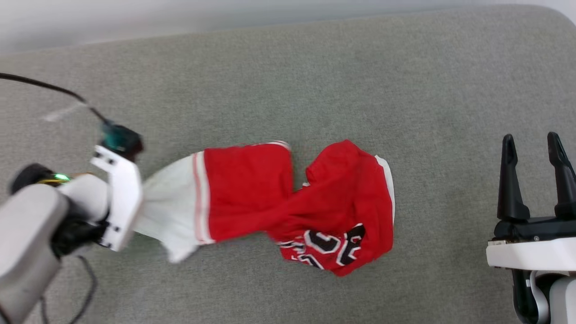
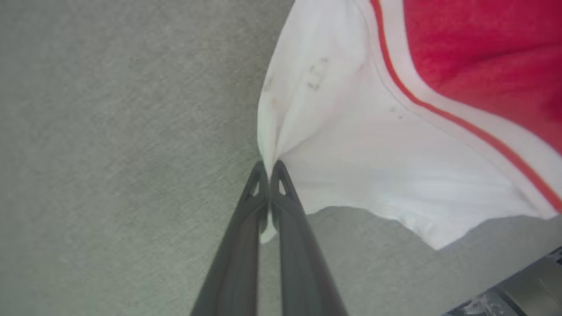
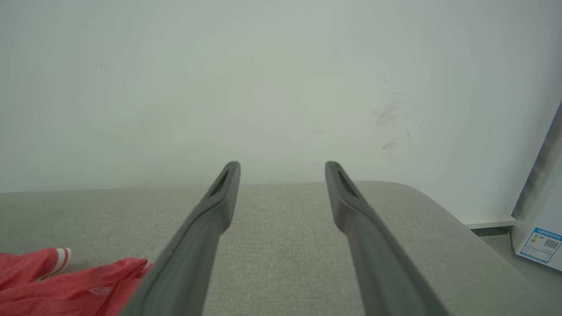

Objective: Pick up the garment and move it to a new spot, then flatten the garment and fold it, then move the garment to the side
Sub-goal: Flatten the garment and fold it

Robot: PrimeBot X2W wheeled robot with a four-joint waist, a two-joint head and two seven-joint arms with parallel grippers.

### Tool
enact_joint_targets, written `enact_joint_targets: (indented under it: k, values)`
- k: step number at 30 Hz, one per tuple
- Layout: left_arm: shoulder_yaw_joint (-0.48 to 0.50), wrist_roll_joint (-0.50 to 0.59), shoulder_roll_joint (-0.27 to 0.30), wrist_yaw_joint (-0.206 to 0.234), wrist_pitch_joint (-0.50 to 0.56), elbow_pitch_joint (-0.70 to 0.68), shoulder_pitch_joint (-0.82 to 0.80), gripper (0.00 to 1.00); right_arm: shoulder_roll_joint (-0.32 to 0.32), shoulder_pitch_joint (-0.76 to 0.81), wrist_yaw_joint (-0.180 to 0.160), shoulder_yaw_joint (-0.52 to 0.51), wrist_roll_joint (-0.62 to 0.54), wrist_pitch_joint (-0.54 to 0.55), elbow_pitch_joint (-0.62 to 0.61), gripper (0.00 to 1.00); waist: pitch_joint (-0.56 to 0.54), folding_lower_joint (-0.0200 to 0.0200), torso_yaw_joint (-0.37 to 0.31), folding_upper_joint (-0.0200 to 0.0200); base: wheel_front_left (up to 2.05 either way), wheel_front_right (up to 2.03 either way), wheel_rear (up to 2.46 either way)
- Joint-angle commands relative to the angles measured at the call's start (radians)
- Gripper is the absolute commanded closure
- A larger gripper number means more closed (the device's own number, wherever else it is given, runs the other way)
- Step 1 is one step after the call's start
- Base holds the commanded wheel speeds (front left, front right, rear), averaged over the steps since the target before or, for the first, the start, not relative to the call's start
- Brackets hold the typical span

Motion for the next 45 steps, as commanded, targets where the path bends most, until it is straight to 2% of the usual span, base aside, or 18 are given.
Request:
enact_joint_targets:
  k: [1, 5, 8, 11, 14, 15, 16, 24, 28, 32, 39, 42, 45]
  values:
    - [0.009, 0.007, 0.016, 0.009, -0.008, 0.005, -0.009, 1.00, 0.002, 0.010, 0.000, -0.002, -0.005, -0.002, -0.001, 0.00, -0.012, 0.0000, 0.009, 0.0000, 0.00, 0.00, 0.00]
    - [0.060, -0.011, 0.089, 0.038, -0.052, 0.039, 0.033, 1.00, 0.004, 0.025, 0.000, -0.012, -0.007, -0.002, -0.003, 0.00, -0.024, 0.0000, 0.013, 0.0000, 0.00, 0.00, 0.00]
    - [0.081, -0.024, 0.123, 0.057, -0.072, 0.075, 0.066, 1.00, 0.006, 0.032, 0.000, -0.015, -0.009, -0.002, -0.002, 0.00, -0.025, 0.0000, 0.011, 0.0000, 0.00, 0.00, 0.00]
    - [0.088, -0.044, 0.125, 0.076, -0.088, 0.117, 0.109, 1.00, 0.007, 0.036, 0.000, -0.012, -0.015, -0.002, 0.002, 0.00, -0.022, 0.0000, 0.006, 0.0000, 0.00, 0.00, 0.00]
    - [0.093, -0.058, 0.102, 0.090, -0.119, 0.148, 0.136, 1.00, 0.007, 0.035, 0.000, -0.005, -0.018, -0.002, 0.006, 0.00, -0.021, 0.0000, 0.002, 0.0000, 0.00, 0.00, 0.00]
    - [0.095, -0.051, 0.094, 0.097, -0.140, 0.154, 0.138, 0.06, 0.007, 0.035, 0.000, -0.005, -0.018, -0.002, 0.008, 0.00, -0.023, 0.0000, 0.002, 0.0000, 0.00, 0.00, 0.00]
    - [0.094, -0.047, 0.085, 0.098, -0.156, 0.159, 0.139, 0.00, 0.006, 0.037, 0.000, -0.005, -0.018, -0.002, 0.009, 0.00, -0.026, 0.0000, 0.002, 0.0000, 0.00, 0.00, 0.00]
    - [0.089, 0.044, 0.070, 0.071, -0.227, 0.066, -0.004, 0.00, -0.004, 0.052, 0.000, -0.010, -0.025, -0.002, 0.010, 0.00, -0.062, 0.0000, 0.004, 0.0000, 0.00, 0.00, 0.00]
    - [0.088, 0.041, 0.020, 0.051, -0.208, -0.023, -0.107, 0.00, -0.003, 0.056, 0.000, -0.007, -0.025, -0.002, 0.004, 0.00, -0.065, 0.0000, 0.002, 0.0000, 0.00, 0.00, 0.00]
    - [0.056, 0.015, -0.061, 0.033, -0.137, -0.078, -0.208, 0.00, -0.006, 0.039, 0.000, 0.009, -0.027, -0.002, 0.000, 0.00, -0.047, 0.0000, -0.013, 0.0000, 0.00, 0.00, 0.00]
    - [-0.057, -0.057, -0.195, 0.009, 0.041, -0.102, -0.329, 0.00, -0.011, 0.000, 0.000, 0.039, -0.034, -0.002, 0.000, 0.00, 0.014, 0.0000, -0.063, 0.0000, 0.00, 0.00, 0.00]
    - [-0.123, -0.078, -0.226, 0.002, 0.107, -0.098, -0.357, 0.00, -0.007, -0.012, 0.000, 0.038, -0.030, -0.002, 0.003, 0.00, 0.042, 0.0000, -0.084, 0.0000, 0.00, 0.00, 0.00]
    - [-0.202, -0.095, -0.228, 0.002, 0.165, -0.091, -0.366, 0.00, -0.002, -0.025, 0.000, 0.040, -0.026, -0.002, 0.005, 0.00, 0.067, 0.0000, -0.102, 0.0000, 0.00, 0.00, 0.00]
